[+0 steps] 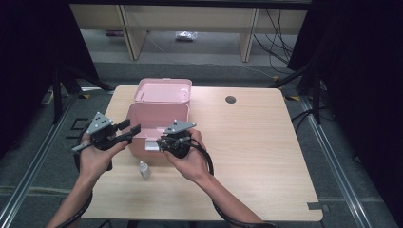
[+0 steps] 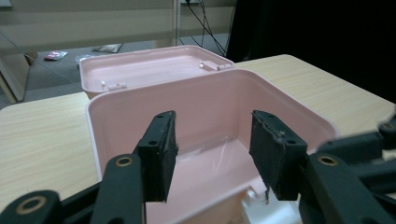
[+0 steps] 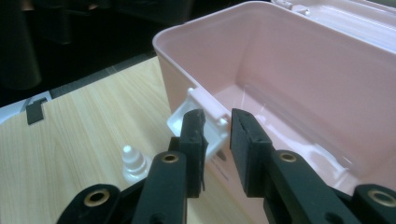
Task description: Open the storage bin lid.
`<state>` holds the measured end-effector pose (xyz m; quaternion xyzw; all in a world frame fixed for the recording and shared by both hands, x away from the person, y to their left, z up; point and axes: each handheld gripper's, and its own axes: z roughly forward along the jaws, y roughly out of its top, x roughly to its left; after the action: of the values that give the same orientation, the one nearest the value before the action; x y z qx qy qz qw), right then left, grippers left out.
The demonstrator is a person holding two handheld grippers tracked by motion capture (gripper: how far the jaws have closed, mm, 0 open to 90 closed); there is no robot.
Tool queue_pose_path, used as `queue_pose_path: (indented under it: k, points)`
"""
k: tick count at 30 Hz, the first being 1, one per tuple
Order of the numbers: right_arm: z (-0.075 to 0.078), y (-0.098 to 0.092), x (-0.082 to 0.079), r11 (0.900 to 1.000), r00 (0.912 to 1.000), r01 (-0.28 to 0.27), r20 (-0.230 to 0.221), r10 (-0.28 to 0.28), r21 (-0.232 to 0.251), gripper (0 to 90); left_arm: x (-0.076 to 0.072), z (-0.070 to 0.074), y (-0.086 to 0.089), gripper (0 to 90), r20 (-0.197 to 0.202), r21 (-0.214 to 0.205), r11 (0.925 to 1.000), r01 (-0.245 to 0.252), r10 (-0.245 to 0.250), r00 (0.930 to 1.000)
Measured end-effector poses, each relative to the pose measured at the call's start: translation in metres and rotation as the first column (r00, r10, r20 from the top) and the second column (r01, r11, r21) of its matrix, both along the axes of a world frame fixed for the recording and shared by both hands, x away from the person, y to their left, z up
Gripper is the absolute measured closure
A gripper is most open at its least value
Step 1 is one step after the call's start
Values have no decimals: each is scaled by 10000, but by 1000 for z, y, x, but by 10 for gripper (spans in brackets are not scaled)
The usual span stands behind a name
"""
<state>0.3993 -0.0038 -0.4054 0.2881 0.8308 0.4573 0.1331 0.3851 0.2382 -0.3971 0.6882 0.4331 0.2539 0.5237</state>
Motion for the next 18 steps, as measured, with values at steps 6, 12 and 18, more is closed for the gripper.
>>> queue_pose_path:
  k: [6, 12, 18]
  points:
    - [4, -13, 1, 9999, 9998, 167, -83, -167, -11, 742, -14, -3, 2, 500, -291, 262, 9992, 293, -285, 9992]
    - [7, -24, 2, 9996, 9997, 258, -46, -258, -80, 739, -19, -6, 3, 505, -523, 267, 9988, 421, -406, 9978]
    - [7, -32, 2, 9993, 9994, 360, -2, -360, -85, 734, -23, -8, 3, 515, -855, 336, 9975, 626, -595, 9946]
